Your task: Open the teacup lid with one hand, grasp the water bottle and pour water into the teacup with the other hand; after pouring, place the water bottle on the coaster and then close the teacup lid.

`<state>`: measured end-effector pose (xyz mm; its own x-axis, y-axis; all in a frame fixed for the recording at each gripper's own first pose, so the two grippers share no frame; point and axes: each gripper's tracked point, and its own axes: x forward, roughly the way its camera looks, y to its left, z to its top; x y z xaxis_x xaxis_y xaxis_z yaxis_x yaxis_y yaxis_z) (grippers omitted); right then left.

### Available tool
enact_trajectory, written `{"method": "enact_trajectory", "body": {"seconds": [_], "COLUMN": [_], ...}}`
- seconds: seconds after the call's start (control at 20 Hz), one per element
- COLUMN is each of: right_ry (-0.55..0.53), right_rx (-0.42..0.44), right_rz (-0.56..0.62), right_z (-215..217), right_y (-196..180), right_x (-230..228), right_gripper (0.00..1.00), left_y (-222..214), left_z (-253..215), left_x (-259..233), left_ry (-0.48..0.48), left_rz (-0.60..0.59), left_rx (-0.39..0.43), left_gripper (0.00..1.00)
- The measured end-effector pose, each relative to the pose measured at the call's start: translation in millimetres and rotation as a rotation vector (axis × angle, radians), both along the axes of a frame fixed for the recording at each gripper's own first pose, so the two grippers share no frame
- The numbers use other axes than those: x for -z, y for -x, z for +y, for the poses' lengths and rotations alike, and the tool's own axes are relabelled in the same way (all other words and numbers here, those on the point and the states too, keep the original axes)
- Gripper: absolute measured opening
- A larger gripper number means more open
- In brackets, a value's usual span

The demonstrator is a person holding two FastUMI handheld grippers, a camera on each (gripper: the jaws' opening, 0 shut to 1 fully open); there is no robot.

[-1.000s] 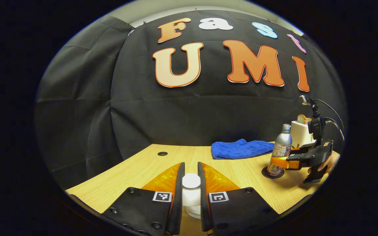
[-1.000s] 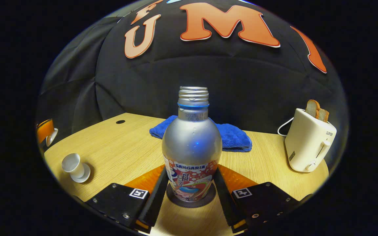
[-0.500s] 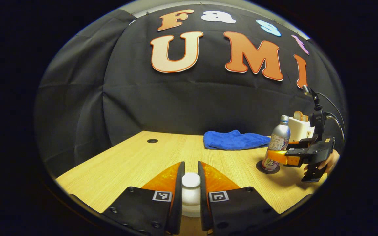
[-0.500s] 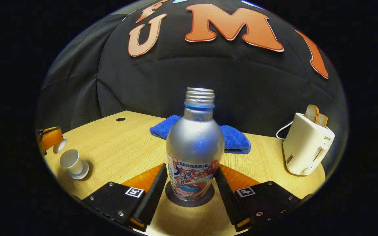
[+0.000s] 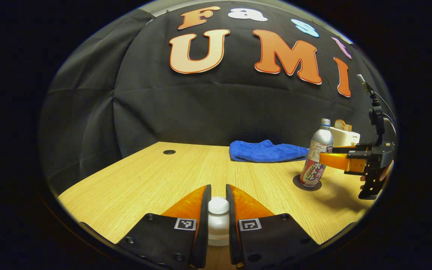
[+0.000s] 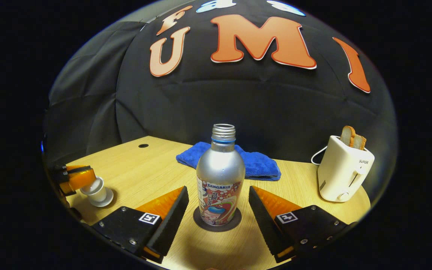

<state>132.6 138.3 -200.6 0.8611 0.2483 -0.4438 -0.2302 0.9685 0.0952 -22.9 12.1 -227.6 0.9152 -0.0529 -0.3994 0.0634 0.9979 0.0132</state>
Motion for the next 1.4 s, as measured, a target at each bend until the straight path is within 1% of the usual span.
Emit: {"method": "enact_trajectory", "body": {"seconds": [0.05, 0.2, 0.25, 0.3, 0.4, 0.45, 0.5, 0.6, 0.7, 0.8, 0.85, 0.95, 1.0, 1.05, 1.1, 1.15, 1.2, 1.3, 1.35, 1.4], "right_ry": [-0.003, 0.004, 0.004, 0.001, 0.002, 0.006, 0.006, 0.001, 0.001, 0.030, 0.042, 0.067, 0.076, 0.079, 0.085, 0.090, 0.093, 0.089, 0.078, 0.066], "right_rx": [0.003, 0.004, 0.002, -0.002, -0.008, -0.006, -0.005, 0.004, 0.022, 0.044, 0.054, 0.091, 0.110, 0.119, 0.123, 0.128, 0.133, 0.146, 0.152, 0.150], "right_rz": [-0.006, -0.040, -0.048, -0.062, -0.083, -0.090, -0.108, -0.135, -0.157, -0.211, -0.237, -0.278, -0.313, -0.340, -0.357, -0.368, -0.371, -0.345, -0.344, -0.354], "right_z": [-2, -6, -7, -6, -6, -7, -9, -13, -19, -26, -28, -36, -40, -38, -38, -39, -39, -40, -40, -40], "right_y": [5, 13, 16, 19, 26, 29, 31, 34, 37, 42, 43, 47, 51, 56, 60, 64, 69, 79, 83, 86], "right_x": [-2, -15, -19, -26, -35, -40, -47, -57, -68, -86, -94, -108, -118, -128, -132, -136, -140, -139, -143, -148], "right_gripper": [0.97, 0.97, 0.97, 0.97, 0.97, 0.97, 0.96, 0.96, 0.97, 0.97, 0.96, 0.97, 0.96, 0.96, 0.96, 0.96, 0.96, 0.96, 0.96, 0.96], "left_y": [1, 0, 1, 1, 3, 4, 3, 3, -2, 0, 1, 0, 0, 2, 3, 9, 13, 14, 15, 17], "left_z": [0, -2, -2, -1, 2, 3, 5, 1, -10, -24, -30, -40, -51, -58, -64, -58, -61, -79, -82, -87], "left_x": [4, 5, 7, 4, 4, 1, -7, -24, -48, -79, -91, -118, -138, -151, -159, -161, -165, -181, -184, -187], "left_ry": [-0.012, -0.046, -0.055, -0.054, -0.056, -0.057, -0.055, -0.054, -0.069, -0.067, -0.065, -0.067, -0.061, -0.057, -0.057, -0.059, -0.059, -0.042, -0.039, -0.031], "left_rz": [0.002, 0.006, 0.012, 0.008, 0.006, 0.000, -0.022, -0.067, -0.110, -0.168, -0.191, -0.243, -0.281, -0.303, -0.311, -0.315, -0.311, -0.338, -0.346, -0.356], "left_rx": [-0.001, 0.005, 0.005, 0.002, -0.009, -0.015, -0.022, -0.021, -0.024, -0.011, -0.006, 0.002, 0.015, 0.020, 0.023, 0.021, 0.023, 0.038, 0.041, 0.044], "left_gripper": [0.27, 0.27, 0.25, 0.32, 0.37, 0.38, 0.44, 0.61, 0.68, 0.75, 0.83, 0.90, 0.92, 0.97, 1.00, 1.00, 1.00, 1.00, 0.94, 1.00]}}
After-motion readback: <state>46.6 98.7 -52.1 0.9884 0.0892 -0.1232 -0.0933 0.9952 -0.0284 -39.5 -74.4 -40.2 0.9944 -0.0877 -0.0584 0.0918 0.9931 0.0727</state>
